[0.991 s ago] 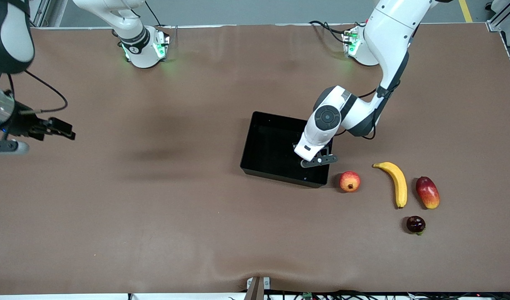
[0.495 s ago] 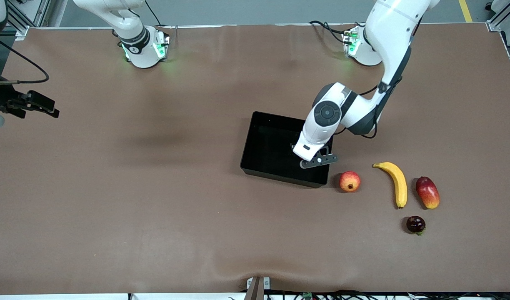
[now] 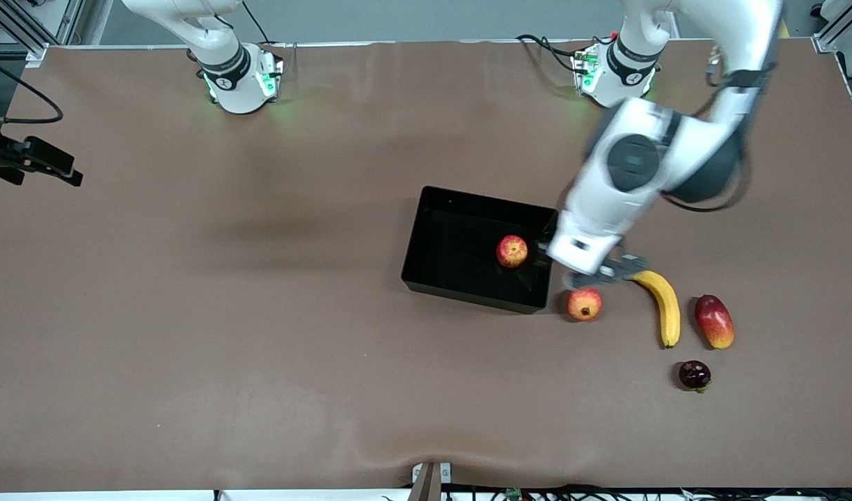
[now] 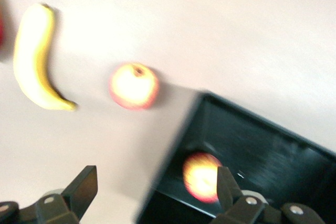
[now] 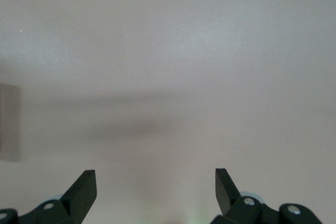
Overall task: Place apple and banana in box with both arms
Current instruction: 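Lower the apple into the box while the right gripper releases and withdraws, then reach the left gripper to the yellow banana and grasp it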
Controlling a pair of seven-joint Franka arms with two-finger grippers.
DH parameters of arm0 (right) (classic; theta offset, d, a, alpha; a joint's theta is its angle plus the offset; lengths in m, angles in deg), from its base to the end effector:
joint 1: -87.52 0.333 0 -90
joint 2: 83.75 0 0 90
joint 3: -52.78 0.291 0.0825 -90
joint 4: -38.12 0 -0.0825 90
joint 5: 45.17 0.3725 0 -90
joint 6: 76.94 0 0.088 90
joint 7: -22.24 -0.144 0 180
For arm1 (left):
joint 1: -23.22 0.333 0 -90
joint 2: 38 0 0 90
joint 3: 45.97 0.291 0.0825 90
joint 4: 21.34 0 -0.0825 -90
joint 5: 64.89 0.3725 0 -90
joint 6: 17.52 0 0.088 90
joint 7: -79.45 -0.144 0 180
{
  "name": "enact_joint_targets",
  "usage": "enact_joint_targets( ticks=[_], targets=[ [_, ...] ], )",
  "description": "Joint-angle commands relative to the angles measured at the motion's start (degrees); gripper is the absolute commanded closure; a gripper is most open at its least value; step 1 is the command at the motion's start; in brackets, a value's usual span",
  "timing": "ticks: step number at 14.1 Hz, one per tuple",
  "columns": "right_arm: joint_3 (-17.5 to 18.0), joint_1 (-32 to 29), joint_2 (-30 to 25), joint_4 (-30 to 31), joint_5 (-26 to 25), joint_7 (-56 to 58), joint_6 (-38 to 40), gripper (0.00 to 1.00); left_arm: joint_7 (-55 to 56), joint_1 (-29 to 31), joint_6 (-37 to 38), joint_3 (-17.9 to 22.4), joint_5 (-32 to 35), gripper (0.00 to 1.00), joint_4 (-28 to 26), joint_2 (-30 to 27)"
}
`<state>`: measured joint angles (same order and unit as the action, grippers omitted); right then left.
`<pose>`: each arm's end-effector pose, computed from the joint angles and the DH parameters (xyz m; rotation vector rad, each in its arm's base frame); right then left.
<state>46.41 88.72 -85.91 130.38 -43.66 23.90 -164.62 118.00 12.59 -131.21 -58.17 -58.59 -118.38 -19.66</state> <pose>0.5241 -0.0444 0.5611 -3.1065 0.0941 0.0631 0.5837 -0.2254 0.3556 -3.0798 -0.3695 0.0019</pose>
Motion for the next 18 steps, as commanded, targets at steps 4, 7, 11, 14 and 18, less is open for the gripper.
enact_joint_targets(
  ticks=[4,7,11,14,18],
  targets=[
    [1.09,-1.73,1.29,-2.35,-0.99,-0.43,0.5,0.0,-6.72,11.93,-1.79,-0.2,1.35,0.0,-0.86,5.9],
    [1.09,-2.08,1.46,-3.06,-1.25,-0.43,0.32,0.0,-8.93,17.03,-5.56,-0.2,1.35,0.0,-1.31,9.94],
    [1.18,-1.38,1.73,-3.14,-3.54,-0.43,-1.08,0.0,-9.02,20.29,-11.46,0.24,1.35,0.05,-1.39,15.75],
    [1.18,-1.38,1.99,-3.14,-3.54,-0.43,-1.09,0.0,-9.02,22.13,-11.99,0.15,6.68,0.07,-1.83,17.16],
    [1.27,-1.12,2.08,-3.14,-3.36,-0.43,-0.91,0.0,-9.11,23.2,-15.94,0.07,7.41,0.16,-3.32,19.09]
  ],
)
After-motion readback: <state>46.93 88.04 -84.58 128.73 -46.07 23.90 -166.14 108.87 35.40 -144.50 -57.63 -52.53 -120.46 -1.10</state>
